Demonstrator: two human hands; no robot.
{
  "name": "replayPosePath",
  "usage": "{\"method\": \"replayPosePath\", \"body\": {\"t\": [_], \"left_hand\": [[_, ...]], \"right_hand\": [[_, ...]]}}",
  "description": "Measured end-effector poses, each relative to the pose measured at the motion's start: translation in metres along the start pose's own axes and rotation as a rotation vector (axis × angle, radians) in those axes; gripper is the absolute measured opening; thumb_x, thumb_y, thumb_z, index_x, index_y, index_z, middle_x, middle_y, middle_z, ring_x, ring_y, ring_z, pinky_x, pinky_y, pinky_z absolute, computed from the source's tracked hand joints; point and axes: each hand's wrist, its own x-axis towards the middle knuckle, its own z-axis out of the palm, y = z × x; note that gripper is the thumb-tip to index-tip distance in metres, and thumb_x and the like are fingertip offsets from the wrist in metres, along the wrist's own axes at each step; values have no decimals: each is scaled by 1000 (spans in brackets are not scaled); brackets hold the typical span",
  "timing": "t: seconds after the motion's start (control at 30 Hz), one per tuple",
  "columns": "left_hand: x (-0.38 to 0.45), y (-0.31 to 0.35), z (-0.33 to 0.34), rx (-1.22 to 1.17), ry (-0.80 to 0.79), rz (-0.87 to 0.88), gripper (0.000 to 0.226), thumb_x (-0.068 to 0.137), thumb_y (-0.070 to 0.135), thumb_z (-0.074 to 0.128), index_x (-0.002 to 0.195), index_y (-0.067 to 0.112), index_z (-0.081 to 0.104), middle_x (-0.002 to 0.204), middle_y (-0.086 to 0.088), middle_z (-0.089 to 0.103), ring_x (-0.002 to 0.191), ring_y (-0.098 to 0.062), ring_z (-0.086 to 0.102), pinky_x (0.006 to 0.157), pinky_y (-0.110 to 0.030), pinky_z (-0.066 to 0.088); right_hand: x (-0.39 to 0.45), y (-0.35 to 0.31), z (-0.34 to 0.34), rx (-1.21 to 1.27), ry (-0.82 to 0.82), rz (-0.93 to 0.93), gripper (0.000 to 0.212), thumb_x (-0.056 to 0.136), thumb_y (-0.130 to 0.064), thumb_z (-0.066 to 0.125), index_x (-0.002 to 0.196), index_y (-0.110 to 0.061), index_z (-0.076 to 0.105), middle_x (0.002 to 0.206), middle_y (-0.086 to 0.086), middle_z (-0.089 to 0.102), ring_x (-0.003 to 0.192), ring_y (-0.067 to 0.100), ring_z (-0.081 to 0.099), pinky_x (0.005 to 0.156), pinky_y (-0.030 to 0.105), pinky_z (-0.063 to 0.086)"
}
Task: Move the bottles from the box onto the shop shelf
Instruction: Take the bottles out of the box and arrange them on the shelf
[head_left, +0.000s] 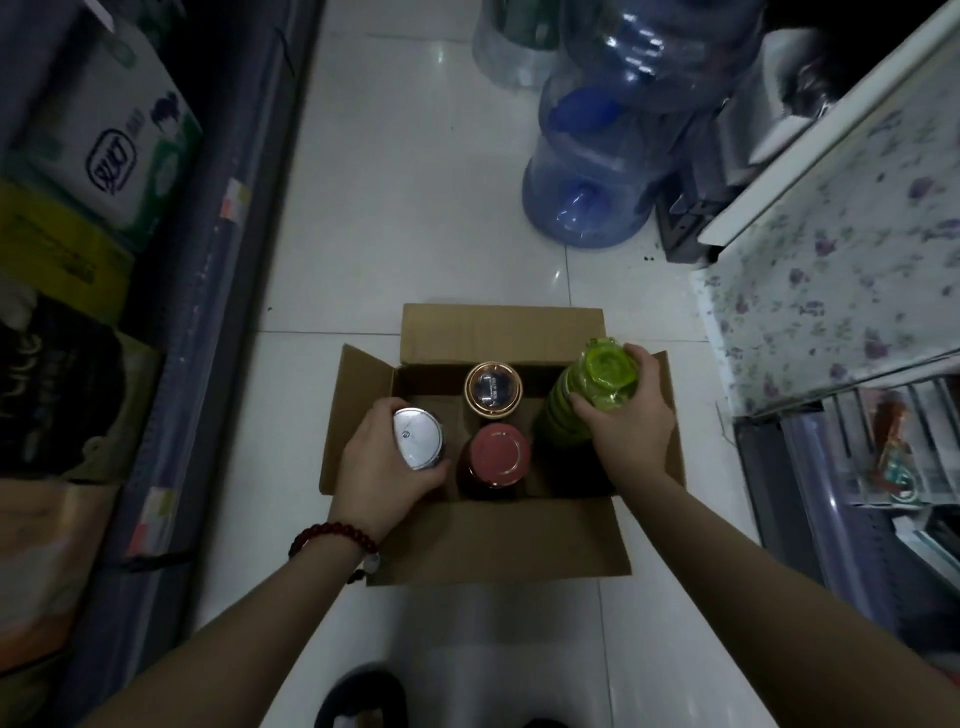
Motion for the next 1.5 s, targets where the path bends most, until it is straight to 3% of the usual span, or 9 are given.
{"method": "replayPosePath", "body": {"t": [0.3,0.57,0.73,0.87,1.0,1.1,1.23,1.4,1.5], "left_hand": [[-3,144,-94,-53,105,93,56,60,30,81,105,23,48,105,0,58,91,-15,52,73,-23,42],[-19,302,-197,-99,118,214,62,57,28,85,109,18,53,105,-2,62,94,-18,57,77,-17,38],[-36,412,-264,-142,92,389,59,55,27,85,106,24,55,104,6,52,88,0,42,76,-1,30],[-48,495,-315,-155,53,538,76,59,30,83,126,27,49,116,5,52,101,-5,47,89,-15,36],[-59,567,-358,-228,21,670,80,57,38,85,126,34,46,116,11,61,104,-5,56,85,-17,41],[-76,626,-388,-320,-18,771,77,55,40,86,121,37,47,106,25,58,94,7,54,78,2,37],[-105,692,-420,-408,-56,877,72,50,52,80,112,54,42,93,33,56,85,22,54,65,3,39],[-134,760,-440,-480,-85,952,75,50,46,85,115,48,48,99,18,67,93,0,63,72,-3,41],[-151,798,-450,-533,-103,986,77,49,48,85,116,49,48,99,17,66,94,-6,63,78,-19,49]], "right_hand": [[-8,-102,-96,27,22,-27,72,65,-29,82,126,-33,43,99,-13,56,90,10,52,83,24,40],[-24,-237,-200,159,72,1,68,59,-30,83,113,-34,43,98,-10,61,90,14,58,78,22,40],[-29,-330,-283,217,141,-61,64,57,-36,83,106,-38,42,101,-8,64,93,16,63,77,30,48],[-36,-400,-352,235,191,-108,65,57,-41,82,110,-42,43,104,-13,65,97,13,63,85,39,53],[-43,-460,-420,221,267,-173,64,58,-38,83,108,-45,44,100,-18,64,98,9,62,86,35,52],[-52,-505,-477,208,344,-231,65,58,-37,84,110,-45,46,96,-25,63,95,2,61,86,27,50],[-66,-554,-544,190,452,-274,68,60,-32,85,119,-32,52,103,-14,67,97,4,63,86,23,50],[-87,-595,-612,205,536,-316,61,60,-27,87,112,-29,55,96,-16,66,86,-8,61,80,12,47],[-99,-612,-653,198,578,-316,63,57,-29,87,112,-29,56,97,-13,68,89,0,65,84,22,51]]}}
